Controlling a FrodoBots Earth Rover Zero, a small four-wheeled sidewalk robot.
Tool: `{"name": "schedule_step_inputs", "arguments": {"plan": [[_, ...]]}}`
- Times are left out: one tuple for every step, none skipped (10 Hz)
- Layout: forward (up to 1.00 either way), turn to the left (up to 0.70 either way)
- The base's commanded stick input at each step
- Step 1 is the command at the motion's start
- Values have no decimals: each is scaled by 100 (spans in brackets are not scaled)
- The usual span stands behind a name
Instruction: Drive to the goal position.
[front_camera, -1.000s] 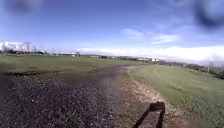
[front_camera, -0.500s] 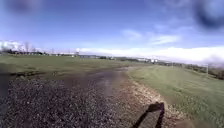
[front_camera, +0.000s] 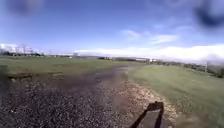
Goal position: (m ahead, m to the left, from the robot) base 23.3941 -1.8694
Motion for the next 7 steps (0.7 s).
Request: {"name": "schedule_step_inputs", "arguments": {"plan": [[70,0],[70,0],[70,0],[70,0],[70,0],[70,0],[70,0]]}}
